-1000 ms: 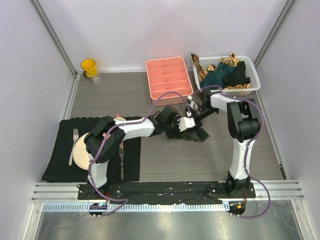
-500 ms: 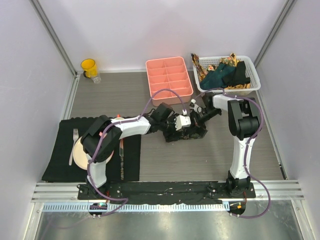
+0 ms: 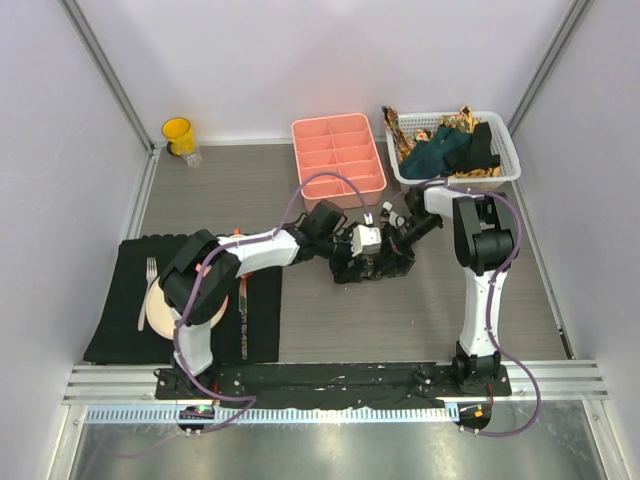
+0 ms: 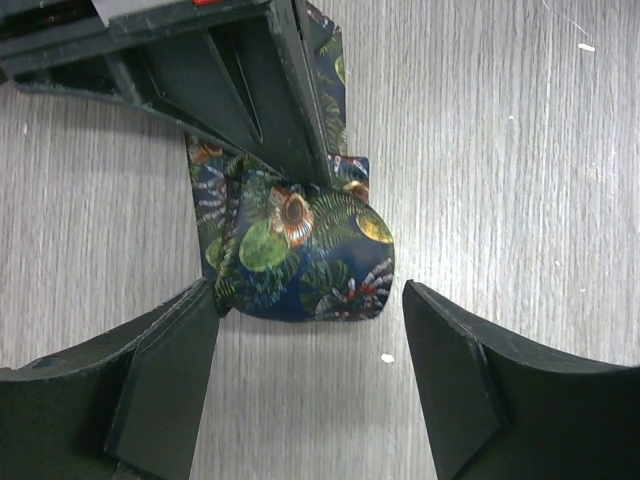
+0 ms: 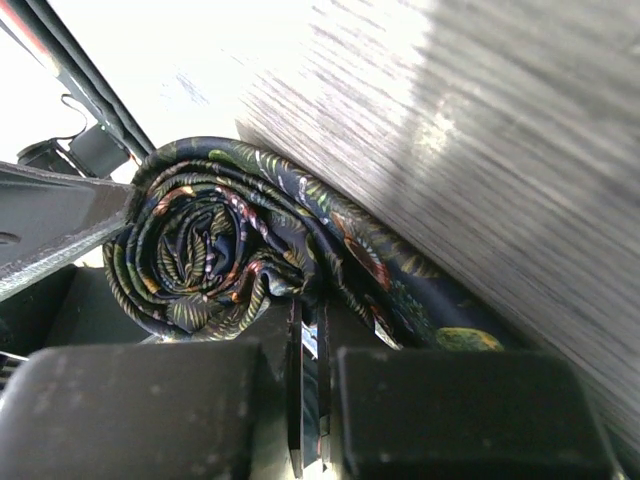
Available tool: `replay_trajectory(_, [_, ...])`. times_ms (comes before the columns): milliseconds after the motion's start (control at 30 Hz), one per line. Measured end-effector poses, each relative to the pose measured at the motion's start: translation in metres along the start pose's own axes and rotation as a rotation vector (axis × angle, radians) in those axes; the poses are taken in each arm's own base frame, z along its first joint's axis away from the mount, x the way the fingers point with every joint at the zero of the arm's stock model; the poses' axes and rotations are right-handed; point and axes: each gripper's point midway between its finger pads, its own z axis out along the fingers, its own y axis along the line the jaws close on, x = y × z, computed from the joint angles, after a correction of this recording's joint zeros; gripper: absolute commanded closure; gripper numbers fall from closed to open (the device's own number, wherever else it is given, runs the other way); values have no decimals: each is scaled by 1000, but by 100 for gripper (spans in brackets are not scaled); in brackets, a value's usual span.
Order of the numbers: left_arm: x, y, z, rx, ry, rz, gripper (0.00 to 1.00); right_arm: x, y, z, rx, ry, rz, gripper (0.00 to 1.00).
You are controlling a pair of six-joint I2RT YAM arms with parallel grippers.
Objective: Roll the ties
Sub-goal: Roll the tie at the center of the board.
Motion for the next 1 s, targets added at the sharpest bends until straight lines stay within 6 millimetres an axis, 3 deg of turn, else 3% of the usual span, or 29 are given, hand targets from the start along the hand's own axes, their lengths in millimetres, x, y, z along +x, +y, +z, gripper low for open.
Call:
replay_trajectory(233, [-6,8,13,12,19,61,27,-1,0,-1,-2,16,-15,99])
replay_trajectory(400, [-3,3,28,44,75,116,44,-1,1,-2,-6,20,-19,99])
replay_trajectory(467, [1,3,32,46,95,136,60,-1,1,-2,-8,21,-21,98])
replay_trajectory(533, [2,5,34,42,106,148,73,0,1,-2,-9,21,-22,92])
replay_trajectory(567, [3,5,34,42,109,151,77,0,2,-2,-10,21,-23,81])
replay_trajectory(667, [4,4,34,45,113,150,87,0,2,-2,-15,24,-30,67])
replay_trajectory(800, [6,8,32,38,111,134,93,0,2,-8,-34,14,-22,61])
replay_trajectory(1000, [9,10,27,61,80,86,94,-15,7,-25,-75,-81,-61,67])
